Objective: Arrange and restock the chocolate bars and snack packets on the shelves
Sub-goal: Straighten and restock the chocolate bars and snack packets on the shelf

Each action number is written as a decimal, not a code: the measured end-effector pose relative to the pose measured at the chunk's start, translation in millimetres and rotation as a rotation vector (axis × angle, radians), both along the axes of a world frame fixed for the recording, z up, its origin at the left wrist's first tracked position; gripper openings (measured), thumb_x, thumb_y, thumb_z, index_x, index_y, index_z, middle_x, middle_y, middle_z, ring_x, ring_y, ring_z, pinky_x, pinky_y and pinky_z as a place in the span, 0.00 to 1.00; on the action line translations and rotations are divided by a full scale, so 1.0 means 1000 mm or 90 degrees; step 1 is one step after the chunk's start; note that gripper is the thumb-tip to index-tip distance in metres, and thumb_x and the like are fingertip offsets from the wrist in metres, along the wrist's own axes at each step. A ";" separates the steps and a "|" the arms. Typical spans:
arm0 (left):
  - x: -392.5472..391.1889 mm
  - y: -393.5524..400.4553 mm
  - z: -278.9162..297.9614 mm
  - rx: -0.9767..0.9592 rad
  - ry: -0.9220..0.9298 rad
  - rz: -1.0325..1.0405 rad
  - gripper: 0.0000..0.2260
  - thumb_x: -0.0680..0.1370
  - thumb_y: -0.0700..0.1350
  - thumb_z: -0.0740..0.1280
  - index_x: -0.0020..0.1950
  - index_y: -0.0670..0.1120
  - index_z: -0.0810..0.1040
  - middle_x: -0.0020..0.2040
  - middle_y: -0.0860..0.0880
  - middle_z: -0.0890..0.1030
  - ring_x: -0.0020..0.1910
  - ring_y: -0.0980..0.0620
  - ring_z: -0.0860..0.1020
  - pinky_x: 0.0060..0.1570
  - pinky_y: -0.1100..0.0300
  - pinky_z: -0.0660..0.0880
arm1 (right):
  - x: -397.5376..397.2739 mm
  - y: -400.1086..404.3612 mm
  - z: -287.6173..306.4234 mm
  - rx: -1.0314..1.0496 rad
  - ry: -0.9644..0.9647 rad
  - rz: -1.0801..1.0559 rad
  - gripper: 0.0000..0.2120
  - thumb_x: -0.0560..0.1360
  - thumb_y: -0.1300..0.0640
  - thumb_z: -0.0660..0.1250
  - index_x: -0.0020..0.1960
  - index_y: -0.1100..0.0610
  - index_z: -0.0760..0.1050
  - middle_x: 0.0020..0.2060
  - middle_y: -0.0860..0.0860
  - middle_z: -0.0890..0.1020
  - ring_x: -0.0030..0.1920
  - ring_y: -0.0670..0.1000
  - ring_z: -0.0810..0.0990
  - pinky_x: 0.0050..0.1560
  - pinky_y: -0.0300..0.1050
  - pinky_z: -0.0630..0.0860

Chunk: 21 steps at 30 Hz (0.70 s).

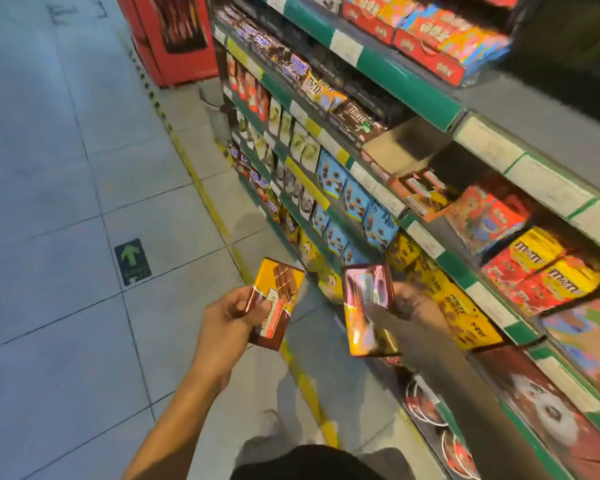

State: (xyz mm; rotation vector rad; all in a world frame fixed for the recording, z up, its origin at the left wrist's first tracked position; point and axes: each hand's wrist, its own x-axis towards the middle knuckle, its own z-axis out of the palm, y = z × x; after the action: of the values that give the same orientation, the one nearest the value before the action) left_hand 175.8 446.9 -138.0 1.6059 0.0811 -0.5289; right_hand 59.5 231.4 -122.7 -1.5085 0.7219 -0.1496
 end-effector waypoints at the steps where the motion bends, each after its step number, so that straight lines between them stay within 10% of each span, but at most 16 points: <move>1: 0.013 0.006 -0.002 0.004 0.003 0.006 0.06 0.76 0.36 0.70 0.51 0.44 0.82 0.42 0.49 0.86 0.40 0.54 0.84 0.34 0.66 0.78 | 0.014 0.005 -0.002 -0.025 0.010 -0.001 0.07 0.75 0.65 0.71 0.52 0.58 0.80 0.41 0.52 0.87 0.41 0.50 0.85 0.44 0.46 0.78; 9: 0.102 -0.006 -0.024 0.001 0.015 0.017 0.08 0.76 0.36 0.70 0.52 0.46 0.82 0.44 0.49 0.86 0.42 0.51 0.85 0.40 0.61 0.81 | 0.108 0.004 -0.019 -0.064 0.017 -0.026 0.07 0.74 0.56 0.75 0.47 0.45 0.81 0.42 0.60 0.84 0.46 0.70 0.80 0.50 0.68 0.77; 14: 0.158 -0.049 -0.041 -0.004 0.036 0.027 0.08 0.75 0.35 0.71 0.51 0.46 0.82 0.43 0.50 0.86 0.41 0.51 0.85 0.38 0.62 0.80 | 0.164 -0.033 -0.043 -0.047 0.018 -0.046 0.05 0.78 0.59 0.69 0.48 0.49 0.77 0.40 0.47 0.86 0.39 0.49 0.84 0.41 0.42 0.79; 21: 0.233 -0.119 -0.041 -0.022 0.005 -0.014 0.06 0.74 0.32 0.70 0.50 0.36 0.81 0.43 0.41 0.84 0.41 0.48 0.81 0.39 0.61 0.80 | 0.229 -0.101 -0.053 -0.097 0.010 -0.095 0.05 0.80 0.58 0.66 0.56 0.53 0.76 0.48 0.47 0.83 0.45 0.43 0.83 0.44 0.36 0.79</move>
State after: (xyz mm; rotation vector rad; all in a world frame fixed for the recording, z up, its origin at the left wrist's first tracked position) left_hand 408.5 328.3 -179.2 1.5719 0.0601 -0.5506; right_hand 288.4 129.9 -176.2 -1.6010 0.8525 -0.3113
